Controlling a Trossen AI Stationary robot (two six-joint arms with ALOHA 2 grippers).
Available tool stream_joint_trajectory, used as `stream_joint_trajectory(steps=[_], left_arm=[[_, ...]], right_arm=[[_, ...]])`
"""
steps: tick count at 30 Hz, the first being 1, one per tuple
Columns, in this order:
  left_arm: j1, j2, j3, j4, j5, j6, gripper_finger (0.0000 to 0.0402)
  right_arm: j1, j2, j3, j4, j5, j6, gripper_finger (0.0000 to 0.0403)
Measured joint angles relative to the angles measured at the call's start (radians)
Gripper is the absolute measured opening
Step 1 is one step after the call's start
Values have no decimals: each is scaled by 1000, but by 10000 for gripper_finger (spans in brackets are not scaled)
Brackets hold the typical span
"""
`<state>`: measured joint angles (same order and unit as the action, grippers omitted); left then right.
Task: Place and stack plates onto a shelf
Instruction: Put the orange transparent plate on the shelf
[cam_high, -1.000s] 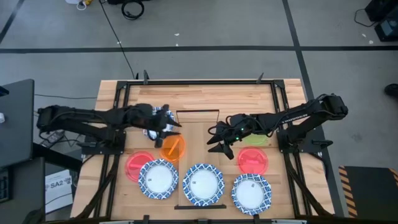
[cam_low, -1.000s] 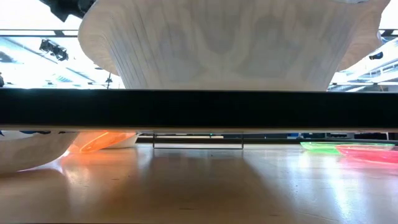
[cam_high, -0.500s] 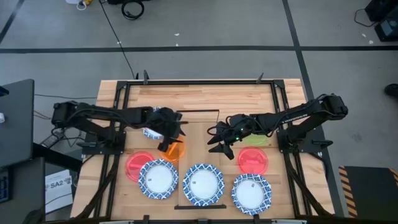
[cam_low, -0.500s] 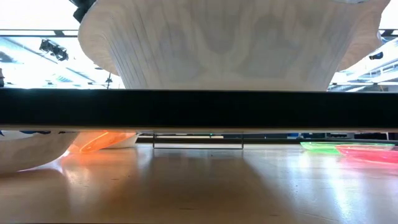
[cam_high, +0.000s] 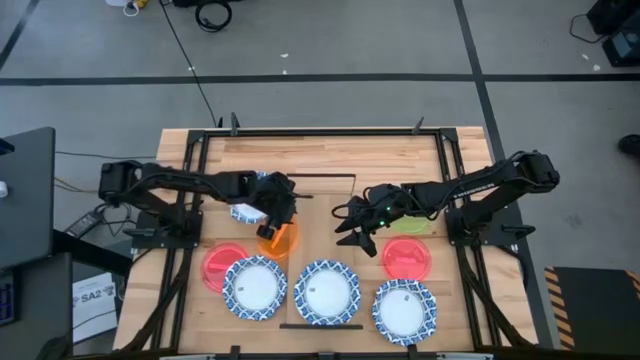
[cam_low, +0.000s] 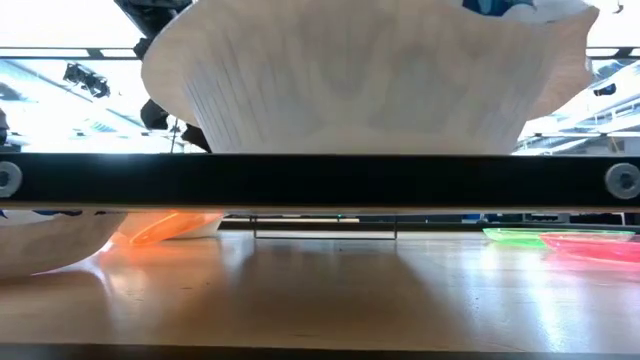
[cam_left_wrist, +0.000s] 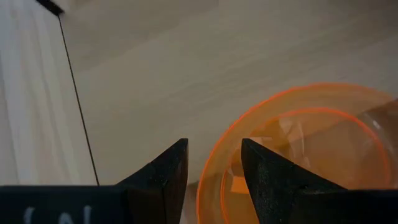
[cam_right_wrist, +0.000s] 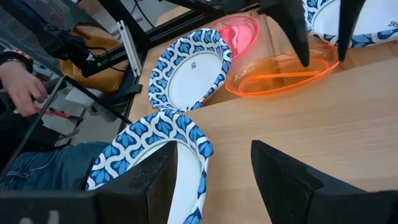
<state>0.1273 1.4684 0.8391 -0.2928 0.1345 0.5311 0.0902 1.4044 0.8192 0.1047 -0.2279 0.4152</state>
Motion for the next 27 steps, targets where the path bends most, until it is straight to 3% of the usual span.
stream_joint_trajectory(steps=[27], left_arm=[[-25, 5, 0, -6, 1, 6, 155]], right_arm=[[0, 0, 0, -3, 2, 0, 210]])
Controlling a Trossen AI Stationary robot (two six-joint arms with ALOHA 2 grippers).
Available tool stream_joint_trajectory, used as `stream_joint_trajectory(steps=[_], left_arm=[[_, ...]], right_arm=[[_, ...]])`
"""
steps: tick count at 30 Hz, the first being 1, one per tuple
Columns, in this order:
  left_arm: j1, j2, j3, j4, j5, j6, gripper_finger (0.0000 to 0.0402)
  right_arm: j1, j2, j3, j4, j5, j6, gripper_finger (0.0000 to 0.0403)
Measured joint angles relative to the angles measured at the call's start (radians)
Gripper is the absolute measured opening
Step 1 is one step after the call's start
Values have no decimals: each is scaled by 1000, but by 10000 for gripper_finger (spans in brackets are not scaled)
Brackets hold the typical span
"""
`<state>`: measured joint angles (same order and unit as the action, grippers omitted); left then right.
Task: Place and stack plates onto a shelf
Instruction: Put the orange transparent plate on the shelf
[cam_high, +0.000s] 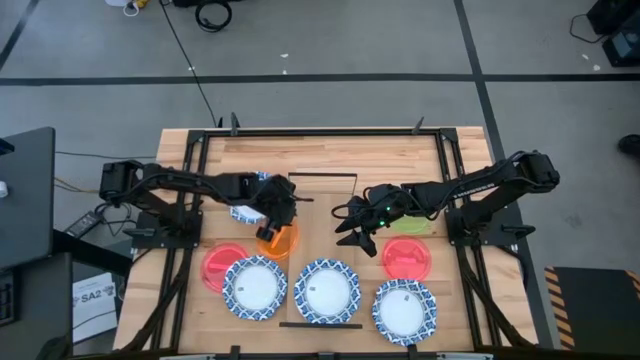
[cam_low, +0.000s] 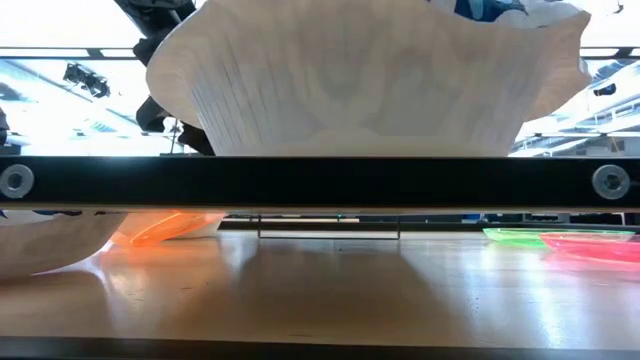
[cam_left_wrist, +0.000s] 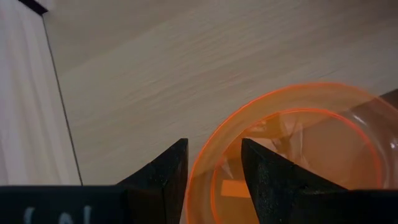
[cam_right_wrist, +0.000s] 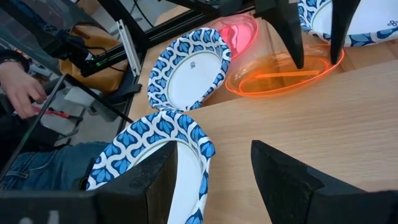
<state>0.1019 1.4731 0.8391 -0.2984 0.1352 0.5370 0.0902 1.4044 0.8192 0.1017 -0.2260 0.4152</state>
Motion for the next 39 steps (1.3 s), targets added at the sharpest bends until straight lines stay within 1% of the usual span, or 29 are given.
stream_joint_trajectory(steps=[7, 9, 18, 24, 28, 33, 39], left_arm=[[-31, 0, 0, 65, 0, 2, 155], [-35, 0, 10, 46, 0, 2, 155], [-31, -1, 127, -31, 0, 21, 155], [-31, 0, 129, -98, 0, 37, 155], [-31, 29, 129, -144, 0, 38, 155], [-30, 105, 128, -143, -9, 83, 155], [-26, 167, 130, -146, -15, 87, 155]], right_arm=[[0, 0, 0, 0, 0, 0, 210], [0, 0, 0, 0, 0, 0, 210], [0, 0, 0, 0, 0, 0, 210], [0, 0, 0, 0, 0, 0, 210], [0, 0, 0, 0, 0, 0, 210], [0, 0, 0, -4, 0, 0, 210], [0, 0, -1, -11, 0, 0, 210]])
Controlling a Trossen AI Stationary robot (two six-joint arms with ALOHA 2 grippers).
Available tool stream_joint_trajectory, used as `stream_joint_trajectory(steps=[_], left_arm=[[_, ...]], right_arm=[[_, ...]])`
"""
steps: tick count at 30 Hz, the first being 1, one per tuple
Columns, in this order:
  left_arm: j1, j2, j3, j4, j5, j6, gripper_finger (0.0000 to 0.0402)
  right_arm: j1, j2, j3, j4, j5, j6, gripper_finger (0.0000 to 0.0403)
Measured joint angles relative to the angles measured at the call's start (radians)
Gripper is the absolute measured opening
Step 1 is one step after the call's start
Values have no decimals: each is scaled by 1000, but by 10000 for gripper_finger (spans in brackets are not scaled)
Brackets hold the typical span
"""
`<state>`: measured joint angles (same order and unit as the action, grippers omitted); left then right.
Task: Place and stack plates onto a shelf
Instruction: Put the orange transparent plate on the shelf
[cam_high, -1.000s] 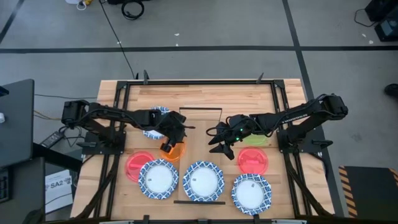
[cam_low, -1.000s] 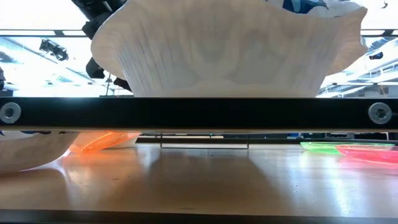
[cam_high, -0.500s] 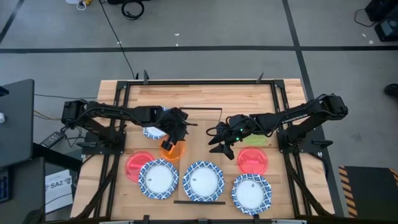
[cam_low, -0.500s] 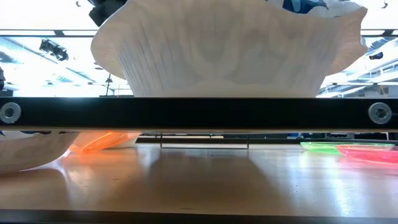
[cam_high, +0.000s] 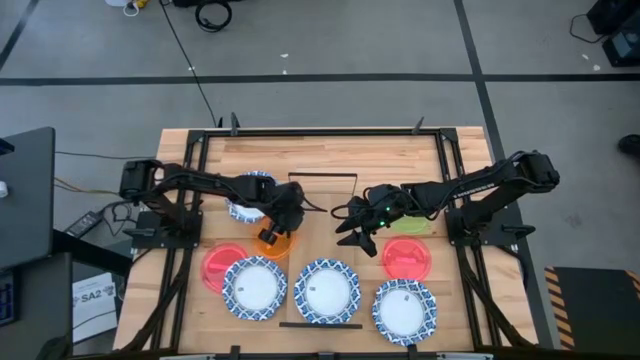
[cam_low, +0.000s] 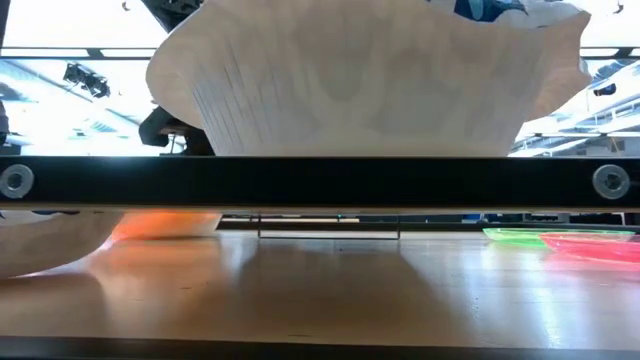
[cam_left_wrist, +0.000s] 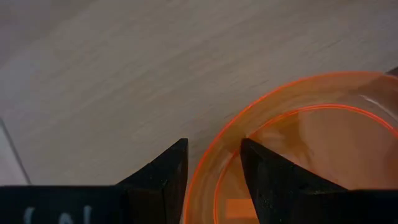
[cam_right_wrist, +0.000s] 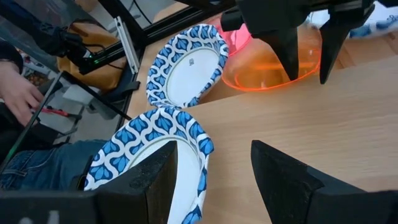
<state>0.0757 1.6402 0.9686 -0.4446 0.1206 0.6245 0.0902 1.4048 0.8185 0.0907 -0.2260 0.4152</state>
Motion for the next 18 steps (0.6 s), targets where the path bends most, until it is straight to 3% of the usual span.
stream_joint_trajectory(steps=[5, 18], left_arm=[[0, 5, 1, -1, 2, 15, 139], [0, 1, 0, 0, -5, 17, 48]], right_arm=[[0, 0, 0, -2, 0, 0, 210], [0, 0, 0, -3, 0, 0, 210]])
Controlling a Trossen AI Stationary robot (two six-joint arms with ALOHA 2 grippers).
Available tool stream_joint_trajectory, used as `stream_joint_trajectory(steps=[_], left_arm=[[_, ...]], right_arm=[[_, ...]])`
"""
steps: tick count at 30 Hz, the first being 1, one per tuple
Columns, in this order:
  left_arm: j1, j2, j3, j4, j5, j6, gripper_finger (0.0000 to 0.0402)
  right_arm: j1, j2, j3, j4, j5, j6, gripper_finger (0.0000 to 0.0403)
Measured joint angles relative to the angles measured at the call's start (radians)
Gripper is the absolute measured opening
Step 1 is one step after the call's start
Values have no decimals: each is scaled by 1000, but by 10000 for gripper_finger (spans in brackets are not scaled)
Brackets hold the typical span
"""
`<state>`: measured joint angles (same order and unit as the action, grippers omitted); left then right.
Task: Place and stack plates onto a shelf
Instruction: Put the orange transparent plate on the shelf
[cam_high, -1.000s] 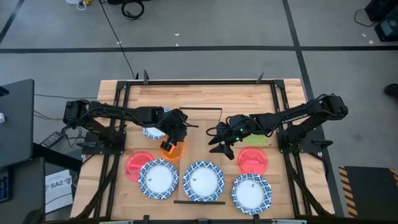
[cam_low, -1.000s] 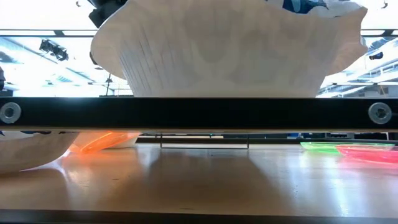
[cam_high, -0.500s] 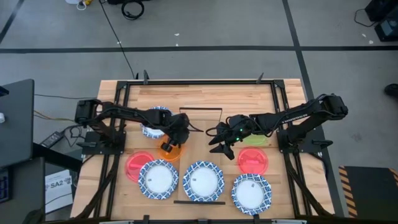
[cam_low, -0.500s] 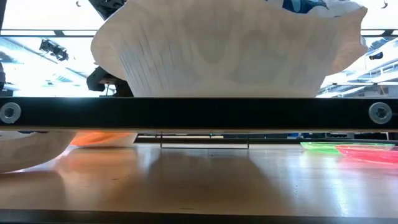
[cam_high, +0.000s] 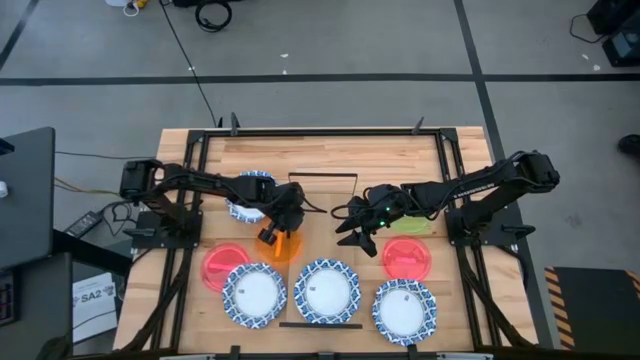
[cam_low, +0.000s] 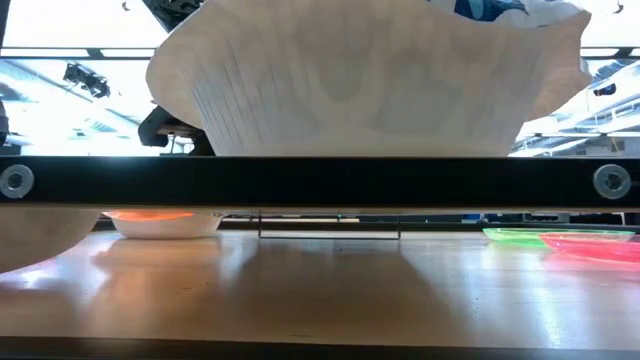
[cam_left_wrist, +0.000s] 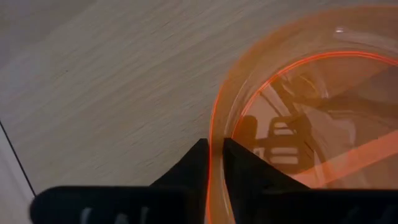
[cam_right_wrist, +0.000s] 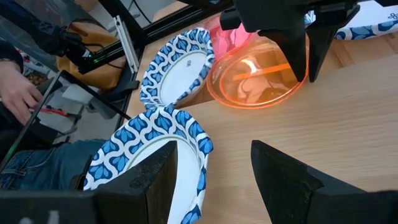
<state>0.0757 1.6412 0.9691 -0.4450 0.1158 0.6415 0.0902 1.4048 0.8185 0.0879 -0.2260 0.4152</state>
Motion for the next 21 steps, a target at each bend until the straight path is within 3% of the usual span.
stream_joint_trajectory(steps=[10, 21], left_arm=[[-1, -6, -1, 1, -34, 2, 17], [31, -56, -3, 4, -48, 2, 14]], right_arm=[[0, 0, 0, 0, 0, 0, 210], [0, 0, 0, -2, 0, 0, 210]])
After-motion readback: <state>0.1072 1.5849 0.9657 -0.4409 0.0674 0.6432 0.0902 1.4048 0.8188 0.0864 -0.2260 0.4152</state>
